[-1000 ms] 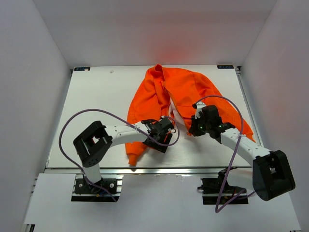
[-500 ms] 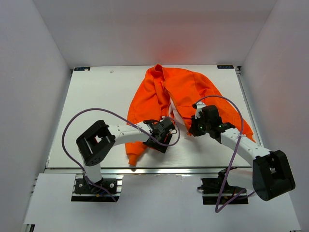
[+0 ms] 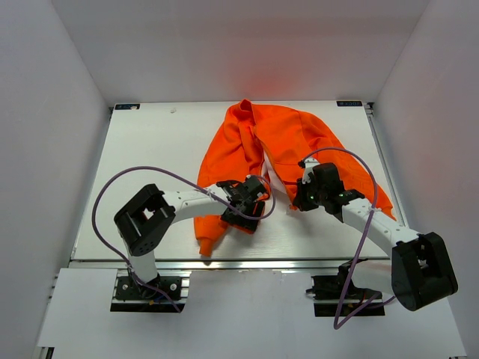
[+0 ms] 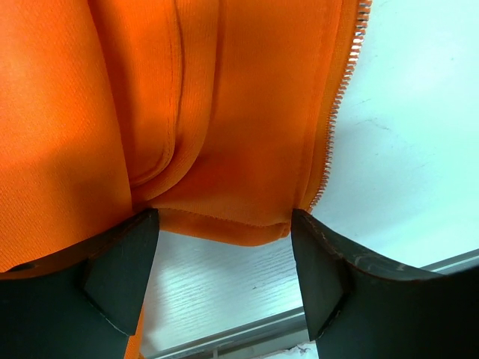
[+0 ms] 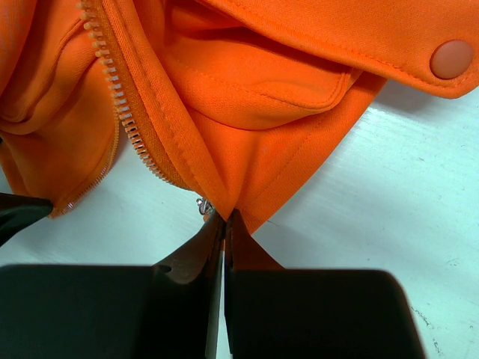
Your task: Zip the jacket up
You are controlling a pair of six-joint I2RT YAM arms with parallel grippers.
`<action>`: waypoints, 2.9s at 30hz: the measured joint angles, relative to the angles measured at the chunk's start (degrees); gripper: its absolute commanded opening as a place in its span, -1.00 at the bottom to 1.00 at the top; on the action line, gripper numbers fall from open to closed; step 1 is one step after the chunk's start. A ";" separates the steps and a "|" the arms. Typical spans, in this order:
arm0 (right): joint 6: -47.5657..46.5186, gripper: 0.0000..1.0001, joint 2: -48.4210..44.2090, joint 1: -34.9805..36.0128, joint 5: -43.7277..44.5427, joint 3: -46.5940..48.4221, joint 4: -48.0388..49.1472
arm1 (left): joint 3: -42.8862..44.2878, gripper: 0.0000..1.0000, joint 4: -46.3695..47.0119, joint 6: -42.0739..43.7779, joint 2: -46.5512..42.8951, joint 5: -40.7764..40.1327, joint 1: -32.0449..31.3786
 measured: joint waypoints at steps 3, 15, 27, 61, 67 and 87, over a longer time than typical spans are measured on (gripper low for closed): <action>0.00 -1.00 0.00 0.00 0.00 0.00 0.00 | -0.02 0.59 0.44 0.04 0.00 0.55 0.09; 0.00 -1.00 0.02 0.00 0.02 0.00 -0.04 | 1.51 0.44 -1.16 0.15 1.81 -1.77 -1.03; -0.07 -1.00 0.52 -0.04 0.02 0.00 -0.09 | 4.39 0.62 -2.01 0.04 4.11 -2.99 -3.28; -0.09 -1.00 -0.22 -0.15 -4.63 -1.16 1.29 | 8.79 -1.00 -2.73 2.84 7.23 -0.07 -3.52; 0.52 -1.00 -5.88 -0.39 -13.86 -5.84 5.49 | 2.71 -1.00 2.47 2.12 0.61 0.31 -3.72; 9.94 -1.00 -11.02 -0.42 -35.65 -5.88 21.57 | -15.67 -1.00 36.87 -0.85 -29.03 -5.09 -3.93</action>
